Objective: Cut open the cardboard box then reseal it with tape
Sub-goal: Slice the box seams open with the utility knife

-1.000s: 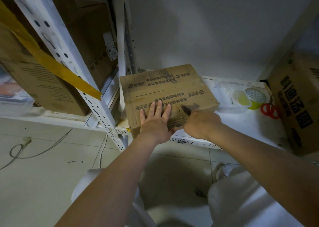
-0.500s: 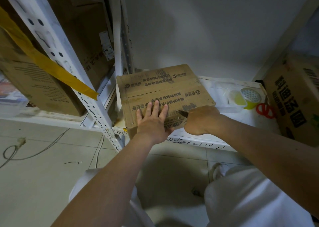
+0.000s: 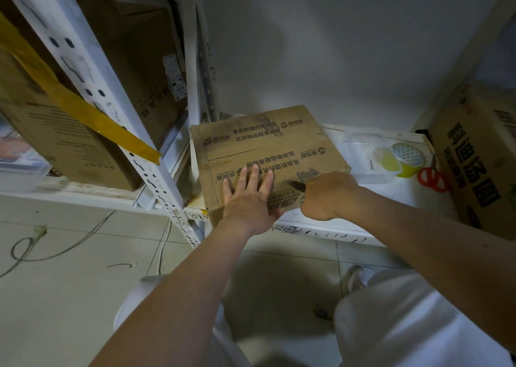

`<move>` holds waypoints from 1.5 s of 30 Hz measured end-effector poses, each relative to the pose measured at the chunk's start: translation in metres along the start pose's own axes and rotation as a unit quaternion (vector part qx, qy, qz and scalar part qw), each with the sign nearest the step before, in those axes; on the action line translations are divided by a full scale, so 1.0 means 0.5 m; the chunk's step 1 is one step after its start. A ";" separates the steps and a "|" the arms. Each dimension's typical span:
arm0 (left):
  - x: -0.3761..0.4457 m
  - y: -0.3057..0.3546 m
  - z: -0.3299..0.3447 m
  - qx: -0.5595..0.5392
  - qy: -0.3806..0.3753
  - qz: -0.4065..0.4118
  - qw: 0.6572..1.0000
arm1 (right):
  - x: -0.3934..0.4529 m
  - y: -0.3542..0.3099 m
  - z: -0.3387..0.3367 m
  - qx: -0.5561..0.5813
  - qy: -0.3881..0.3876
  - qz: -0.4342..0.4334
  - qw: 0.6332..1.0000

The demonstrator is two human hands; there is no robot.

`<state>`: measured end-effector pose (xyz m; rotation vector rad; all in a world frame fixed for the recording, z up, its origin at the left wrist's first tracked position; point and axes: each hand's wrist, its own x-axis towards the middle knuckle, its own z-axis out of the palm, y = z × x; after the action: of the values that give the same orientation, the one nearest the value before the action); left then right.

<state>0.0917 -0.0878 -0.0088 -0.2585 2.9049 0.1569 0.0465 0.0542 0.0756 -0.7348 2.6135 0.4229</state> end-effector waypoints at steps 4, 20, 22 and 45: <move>0.000 0.000 0.000 0.002 -0.006 0.000 1.000 | 0.002 -0.002 -0.010 0.009 -0.026 0.001 1.000; 0.001 0.000 0.003 0.009 0.001 0.004 1.000 | 0.025 -0.011 -0.056 0.107 -0.154 -0.033 0.982; 0.002 0.000 0.004 0.009 0.003 0.003 1.000 | 0.025 -0.009 -0.042 0.087 -0.118 -0.022 0.989; -0.003 0.000 -0.002 0.003 -0.009 0.004 1.000 | 0.063 -0.010 0.020 0.268 0.178 0.047 0.946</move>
<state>0.0927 -0.0877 -0.0077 -0.2440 2.8875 0.1512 0.0272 0.0403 0.0520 -0.5321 2.8961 -0.4323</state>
